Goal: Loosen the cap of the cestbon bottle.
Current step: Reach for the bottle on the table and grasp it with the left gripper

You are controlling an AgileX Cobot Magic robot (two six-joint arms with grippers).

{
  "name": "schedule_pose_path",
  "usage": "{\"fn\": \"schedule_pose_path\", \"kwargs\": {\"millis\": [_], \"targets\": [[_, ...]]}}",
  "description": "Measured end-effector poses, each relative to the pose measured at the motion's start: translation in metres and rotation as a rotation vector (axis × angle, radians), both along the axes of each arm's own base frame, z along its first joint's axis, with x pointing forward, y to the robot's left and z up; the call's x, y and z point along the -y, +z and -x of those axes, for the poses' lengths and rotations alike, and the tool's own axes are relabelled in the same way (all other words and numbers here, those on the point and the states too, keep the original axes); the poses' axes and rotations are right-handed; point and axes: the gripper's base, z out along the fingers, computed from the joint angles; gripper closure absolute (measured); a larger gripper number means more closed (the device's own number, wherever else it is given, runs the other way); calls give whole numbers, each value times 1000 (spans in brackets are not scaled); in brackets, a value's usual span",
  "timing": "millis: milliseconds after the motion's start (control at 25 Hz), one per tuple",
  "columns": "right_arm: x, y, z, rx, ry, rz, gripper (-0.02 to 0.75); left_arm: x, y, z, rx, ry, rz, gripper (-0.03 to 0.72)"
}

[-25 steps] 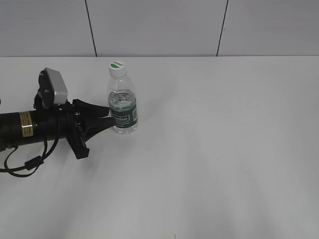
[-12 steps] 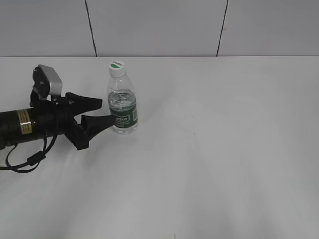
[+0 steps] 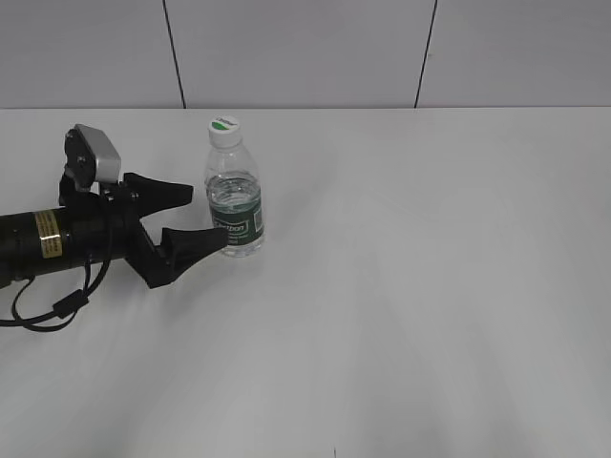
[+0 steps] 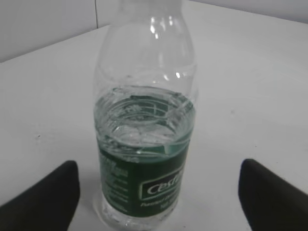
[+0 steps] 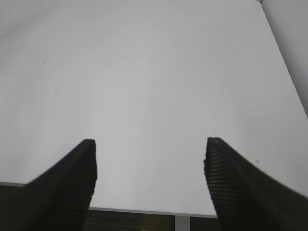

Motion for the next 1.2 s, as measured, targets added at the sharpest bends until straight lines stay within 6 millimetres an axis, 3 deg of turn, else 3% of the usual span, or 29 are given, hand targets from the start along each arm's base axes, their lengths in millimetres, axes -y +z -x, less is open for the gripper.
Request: {"fn": "schedule_pose_path", "kwargs": {"millis": [280,600,880,1200], "targets": [[0,0,0,0,0,1,204,14,-2,-4,-30,86,-2,94],[0,0,0,0,0,1,204,14,-7,-6,-65,148,-24,95],[0,0,0,0,0,1,204,18,-26,-3,-75,134,93,95],[0,0,0,0,0,1,204,18,-48,-5,-106,142,84,95]]}}
